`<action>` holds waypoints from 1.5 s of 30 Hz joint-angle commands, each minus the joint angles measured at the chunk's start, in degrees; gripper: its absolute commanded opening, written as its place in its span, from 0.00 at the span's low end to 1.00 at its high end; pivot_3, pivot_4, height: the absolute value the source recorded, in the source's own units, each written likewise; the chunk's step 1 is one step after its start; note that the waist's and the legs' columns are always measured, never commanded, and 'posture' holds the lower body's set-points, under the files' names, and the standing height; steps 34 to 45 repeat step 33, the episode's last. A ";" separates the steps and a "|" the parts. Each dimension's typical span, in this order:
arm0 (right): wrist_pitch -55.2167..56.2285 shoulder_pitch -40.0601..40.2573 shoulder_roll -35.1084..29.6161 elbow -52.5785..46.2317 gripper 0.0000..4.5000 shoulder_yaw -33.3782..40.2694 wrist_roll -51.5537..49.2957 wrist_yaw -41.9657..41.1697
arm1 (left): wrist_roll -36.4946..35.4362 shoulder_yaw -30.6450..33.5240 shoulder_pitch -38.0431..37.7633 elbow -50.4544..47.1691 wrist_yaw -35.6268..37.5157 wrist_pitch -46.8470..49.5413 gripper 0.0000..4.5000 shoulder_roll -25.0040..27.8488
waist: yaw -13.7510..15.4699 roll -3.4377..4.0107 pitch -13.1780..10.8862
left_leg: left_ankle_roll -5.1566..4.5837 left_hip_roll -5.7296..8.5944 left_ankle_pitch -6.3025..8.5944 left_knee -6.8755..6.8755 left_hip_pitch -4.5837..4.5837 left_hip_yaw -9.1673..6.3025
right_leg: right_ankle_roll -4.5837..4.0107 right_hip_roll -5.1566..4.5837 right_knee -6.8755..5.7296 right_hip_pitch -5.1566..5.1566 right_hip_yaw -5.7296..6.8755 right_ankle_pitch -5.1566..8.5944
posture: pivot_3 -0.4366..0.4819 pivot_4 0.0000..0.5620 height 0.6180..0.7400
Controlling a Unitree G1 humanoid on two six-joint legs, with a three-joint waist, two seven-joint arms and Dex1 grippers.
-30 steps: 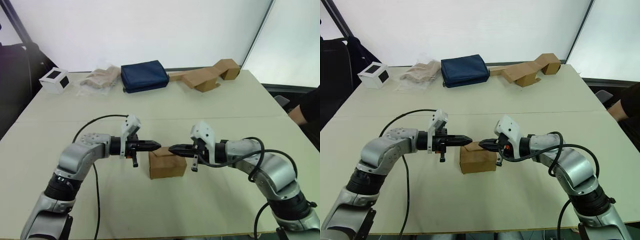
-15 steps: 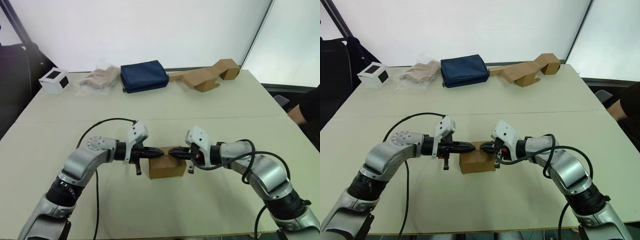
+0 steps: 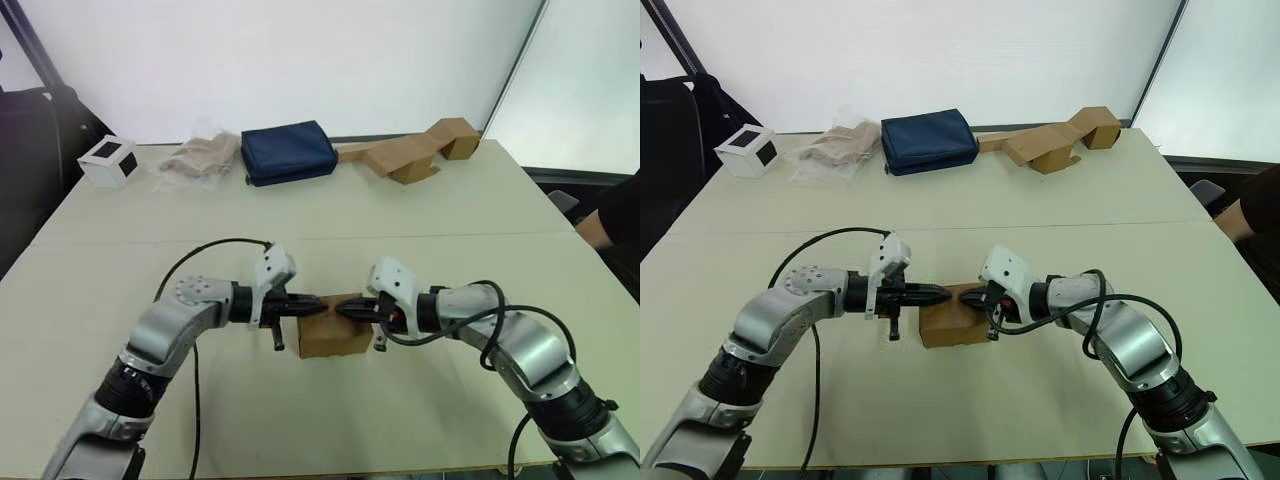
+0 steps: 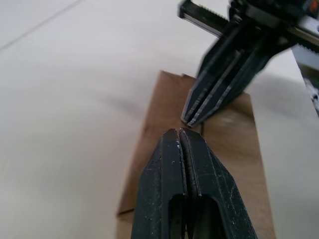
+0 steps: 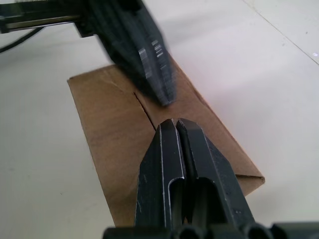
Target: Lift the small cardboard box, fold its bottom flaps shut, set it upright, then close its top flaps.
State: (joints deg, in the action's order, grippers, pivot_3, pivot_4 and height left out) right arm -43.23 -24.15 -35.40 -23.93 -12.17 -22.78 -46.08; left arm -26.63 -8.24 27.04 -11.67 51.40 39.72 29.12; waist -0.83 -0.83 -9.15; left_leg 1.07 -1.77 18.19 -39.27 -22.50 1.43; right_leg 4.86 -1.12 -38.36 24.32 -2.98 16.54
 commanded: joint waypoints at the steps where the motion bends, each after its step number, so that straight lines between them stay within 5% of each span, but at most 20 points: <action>1: -0.31 0.56 3.02 -1.41 0.00 8.96 -6.33 1.81 | 0.55 6.75 -2.88 -3.59 -5.97 -4.27 0.01 -1.01 | -0.05 0.00 0.00 | 0.00 -0.01 0.00 0.00 0.00 0.00 | 0.00 -0.01 0.00 0.00 0.00 0.00 | 0.48 0.27 1.00; 12: -10.02 16.05 1.29 -6.01 0.00 29.66 -24.52 4.82 | -9.00 17.20 -18.49 -7.29 0.89 3.68 0.01 10.66 | 0.00 0.00 0.00 | 0.00 0.10 0.00 0.05 0.02 0.01 | 0.01 -0.39 0.03 -0.08 0.03 0.00 | 0.48 0.27 1.00; 20: -5.98 29.87 -5.81 -5.23 0.00 29.03 -19.66 0.62 | -8.31 17.98 -33.27 -10.29 4.28 0.16 0.01 14.44 | -0.12 0.03 0.01 | -0.03 0.11 0.02 0.12 0.18 0.02 | 0.00 -0.42 0.18 -0.29 0.04 0.00 | 0.48 0.27 1.00; 45: -1.20 31.51 -8.87 -2.83 0.00 25.76 -16.09 -1.80 | -12.88 19.99 -34.08 -9.60 3.45 4.40 0.01 14.62 | -0.01 0.01 0.01 | -0.07 0.08 0.05 0.14 0.39 0.00 | 0.01 -0.32 0.28 -0.56 0.08 0.02 | 0.48 0.27 1.00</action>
